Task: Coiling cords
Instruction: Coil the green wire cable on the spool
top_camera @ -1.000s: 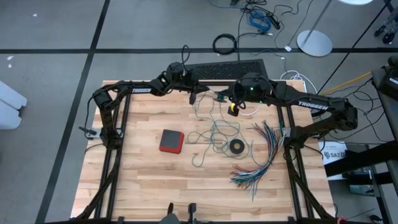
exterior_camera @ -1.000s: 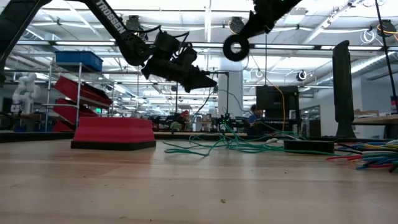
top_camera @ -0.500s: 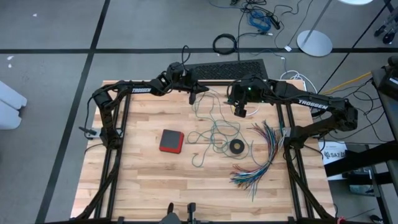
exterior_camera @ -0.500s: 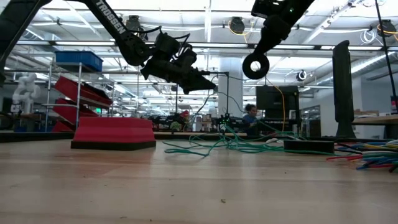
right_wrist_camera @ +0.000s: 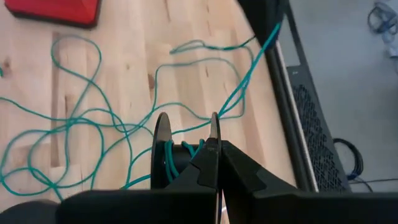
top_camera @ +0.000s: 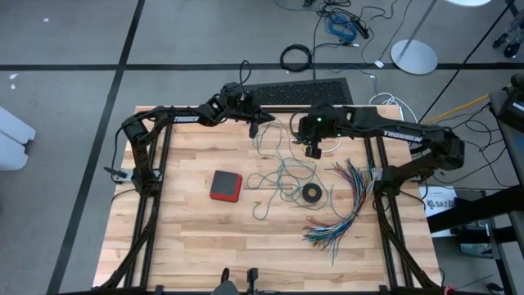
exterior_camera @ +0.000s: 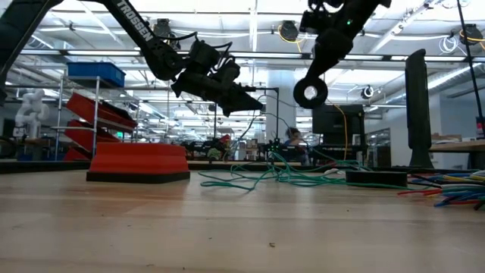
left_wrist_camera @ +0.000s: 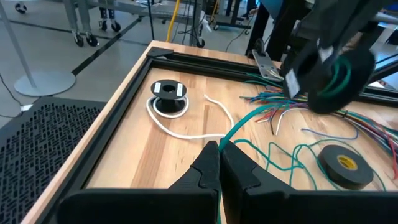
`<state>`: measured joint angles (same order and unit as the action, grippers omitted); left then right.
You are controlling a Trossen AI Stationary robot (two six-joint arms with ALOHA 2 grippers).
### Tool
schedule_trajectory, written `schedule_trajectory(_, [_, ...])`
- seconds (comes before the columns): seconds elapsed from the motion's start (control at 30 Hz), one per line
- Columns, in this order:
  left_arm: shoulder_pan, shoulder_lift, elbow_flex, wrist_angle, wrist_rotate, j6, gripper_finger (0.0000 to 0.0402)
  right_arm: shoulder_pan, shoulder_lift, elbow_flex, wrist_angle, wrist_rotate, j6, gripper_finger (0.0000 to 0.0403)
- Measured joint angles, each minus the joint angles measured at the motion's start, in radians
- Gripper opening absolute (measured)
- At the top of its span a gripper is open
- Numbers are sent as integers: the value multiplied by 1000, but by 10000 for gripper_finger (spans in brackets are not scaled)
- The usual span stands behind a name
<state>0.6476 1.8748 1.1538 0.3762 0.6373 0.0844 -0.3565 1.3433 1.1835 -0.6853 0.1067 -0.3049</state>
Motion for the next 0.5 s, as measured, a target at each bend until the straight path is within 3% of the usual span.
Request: schedule_trajectory(0.5, [-7, 0, 0, -35, 28, -53, 0, -1, 169, 0, 169, 331, -59, 0])
